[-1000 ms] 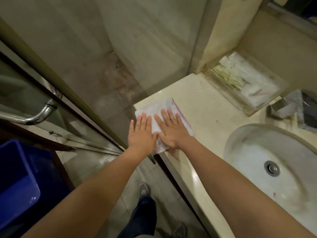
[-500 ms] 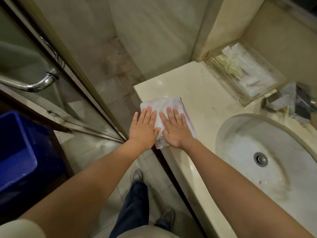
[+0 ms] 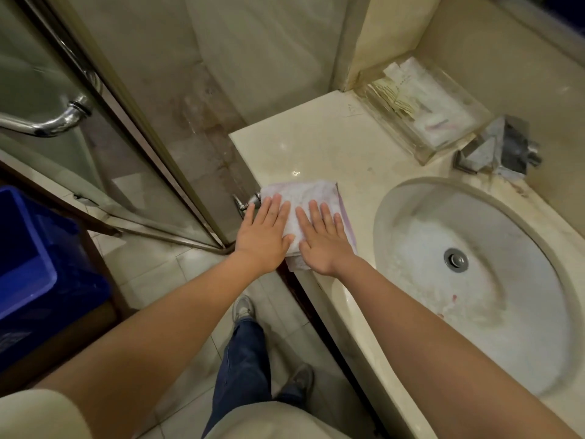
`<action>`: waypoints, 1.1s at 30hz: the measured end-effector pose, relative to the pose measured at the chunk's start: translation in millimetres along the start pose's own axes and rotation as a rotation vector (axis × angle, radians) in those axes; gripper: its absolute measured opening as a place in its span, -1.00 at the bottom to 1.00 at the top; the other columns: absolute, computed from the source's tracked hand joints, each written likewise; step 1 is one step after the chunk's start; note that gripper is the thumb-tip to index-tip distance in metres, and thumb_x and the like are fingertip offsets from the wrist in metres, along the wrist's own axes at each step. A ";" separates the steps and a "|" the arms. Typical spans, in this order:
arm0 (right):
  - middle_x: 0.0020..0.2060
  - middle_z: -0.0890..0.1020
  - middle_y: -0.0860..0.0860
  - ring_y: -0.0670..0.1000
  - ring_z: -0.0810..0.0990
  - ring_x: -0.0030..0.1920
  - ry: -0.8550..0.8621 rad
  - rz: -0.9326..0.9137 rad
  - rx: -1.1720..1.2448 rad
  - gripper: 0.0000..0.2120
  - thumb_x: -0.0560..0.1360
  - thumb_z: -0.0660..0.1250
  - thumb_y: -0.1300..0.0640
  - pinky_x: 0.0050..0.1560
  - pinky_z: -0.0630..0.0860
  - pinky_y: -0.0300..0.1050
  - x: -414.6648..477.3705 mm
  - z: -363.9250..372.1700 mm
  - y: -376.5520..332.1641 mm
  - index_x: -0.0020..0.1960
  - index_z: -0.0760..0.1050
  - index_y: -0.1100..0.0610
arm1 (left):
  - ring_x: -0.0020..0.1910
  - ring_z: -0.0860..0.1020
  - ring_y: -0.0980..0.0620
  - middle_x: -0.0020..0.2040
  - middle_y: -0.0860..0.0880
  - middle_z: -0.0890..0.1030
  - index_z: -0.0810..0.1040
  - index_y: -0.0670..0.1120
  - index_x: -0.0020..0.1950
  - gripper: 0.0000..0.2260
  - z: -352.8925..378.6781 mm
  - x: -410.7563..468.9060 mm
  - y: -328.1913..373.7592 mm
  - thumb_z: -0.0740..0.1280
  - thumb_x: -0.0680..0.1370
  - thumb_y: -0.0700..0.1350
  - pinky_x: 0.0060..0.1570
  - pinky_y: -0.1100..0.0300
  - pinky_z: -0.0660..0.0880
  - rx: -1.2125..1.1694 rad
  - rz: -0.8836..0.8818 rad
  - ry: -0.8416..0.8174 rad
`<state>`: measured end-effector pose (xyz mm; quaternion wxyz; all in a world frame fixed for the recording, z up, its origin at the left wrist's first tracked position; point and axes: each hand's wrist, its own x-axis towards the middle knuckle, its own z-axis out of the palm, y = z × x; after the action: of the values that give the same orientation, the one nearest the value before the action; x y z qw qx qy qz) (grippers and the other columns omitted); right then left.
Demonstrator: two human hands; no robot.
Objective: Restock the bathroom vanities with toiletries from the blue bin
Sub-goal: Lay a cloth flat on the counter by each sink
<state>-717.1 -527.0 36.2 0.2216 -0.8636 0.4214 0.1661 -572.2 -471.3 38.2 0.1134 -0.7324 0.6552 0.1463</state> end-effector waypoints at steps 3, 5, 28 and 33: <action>0.52 -0.41 0.06 0.08 -0.47 0.50 -0.011 0.003 0.010 -0.36 0.63 -0.05 0.03 0.42 -0.47 0.01 -13.7 4.2 3.9 0.55 -0.38 -0.01 | 0.55 -0.27 -0.04 0.58 -0.07 -0.27 -0.26 -0.08 0.57 -0.40 4.7 -7.6 8.3 -0.11 0.66 0.16 0.50 -0.06 -0.28 -0.011 0.012 0.003; 0.51 -0.42 0.06 0.07 -0.47 0.50 -0.010 0.004 0.017 -0.36 0.63 -0.05 0.04 0.41 -0.47 0.00 -23.5 7.4 7.9 0.55 -0.38 0.00 | 0.55 -0.27 -0.04 0.58 -0.07 -0.27 -0.26 -0.07 0.57 -0.40 8.1 -13.6 14.9 -0.10 0.66 0.16 0.49 -0.05 -0.27 -0.010 0.017 0.013; 0.50 -0.43 0.14 0.11 -0.49 0.48 -0.103 -0.013 -0.071 -0.21 0.60 0.09 -0.19 0.49 -0.40 0.07 -83.0 12.6 38.7 0.56 -0.37 -0.01 | 0.54 -0.31 -0.12 0.56 -0.18 -0.29 -0.26 -0.17 0.56 -0.38 10.3 -43.0 78.7 -0.05 0.67 0.12 0.51 0.02 -0.26 -0.233 -0.035 -0.071; 0.47 -0.45 0.23 0.17 -0.51 0.47 -0.148 -0.013 -0.140 -0.19 0.61 0.07 -0.17 0.41 -0.47 0.04 -71.2 5.3 29.3 0.55 -0.40 0.11 | 0.52 -0.37 -0.13 0.54 -0.17 -0.35 -0.32 -0.15 0.54 -0.37 13.6 -30.4 72.1 -0.11 0.66 0.16 0.45 0.01 -0.35 -0.152 -0.011 -0.092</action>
<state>-783.1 -493.6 58.4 0.1923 -0.8649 0.3857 0.2573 -647.8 -446.7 38.4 0.0883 -0.7351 0.6322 0.2286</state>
